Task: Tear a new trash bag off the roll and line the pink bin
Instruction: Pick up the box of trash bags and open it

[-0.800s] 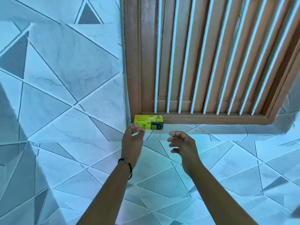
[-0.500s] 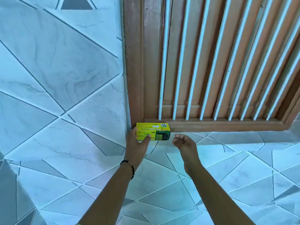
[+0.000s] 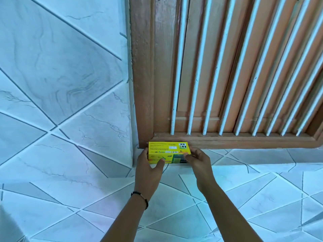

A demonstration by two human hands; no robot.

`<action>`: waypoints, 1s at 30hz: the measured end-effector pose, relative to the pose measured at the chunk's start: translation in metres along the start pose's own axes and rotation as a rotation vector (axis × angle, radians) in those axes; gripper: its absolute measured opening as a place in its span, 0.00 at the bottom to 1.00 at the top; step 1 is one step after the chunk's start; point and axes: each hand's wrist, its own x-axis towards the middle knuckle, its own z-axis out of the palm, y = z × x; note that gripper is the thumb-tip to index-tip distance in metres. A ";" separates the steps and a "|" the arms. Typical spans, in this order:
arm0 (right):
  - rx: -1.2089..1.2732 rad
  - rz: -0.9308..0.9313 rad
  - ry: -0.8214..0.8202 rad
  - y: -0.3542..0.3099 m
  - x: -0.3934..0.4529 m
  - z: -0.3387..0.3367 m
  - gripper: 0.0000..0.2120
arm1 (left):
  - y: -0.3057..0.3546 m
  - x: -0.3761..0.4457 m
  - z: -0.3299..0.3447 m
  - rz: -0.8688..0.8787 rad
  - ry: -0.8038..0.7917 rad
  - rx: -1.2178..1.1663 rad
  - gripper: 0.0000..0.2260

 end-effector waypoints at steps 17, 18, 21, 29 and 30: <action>0.166 0.115 -0.126 0.018 -0.131 -0.088 0.17 | 0.005 -0.145 0.047 -0.237 0.201 -0.761 0.23; 0.182 0.121 -0.132 0.019 -0.135 -0.094 0.14 | 0.007 -0.152 0.047 -0.244 0.204 -0.761 0.23; 0.164 0.132 -0.161 0.016 -0.145 -0.112 0.12 | 0.012 -0.171 0.052 -0.261 0.198 -0.743 0.24; 0.088 0.175 -0.273 0.015 -0.172 -0.145 0.12 | 0.020 -0.221 0.054 -0.278 0.258 -0.674 0.25; 0.079 0.183 -0.292 0.015 -0.175 -0.147 0.13 | 0.020 -0.226 0.054 -0.278 0.263 -0.673 0.25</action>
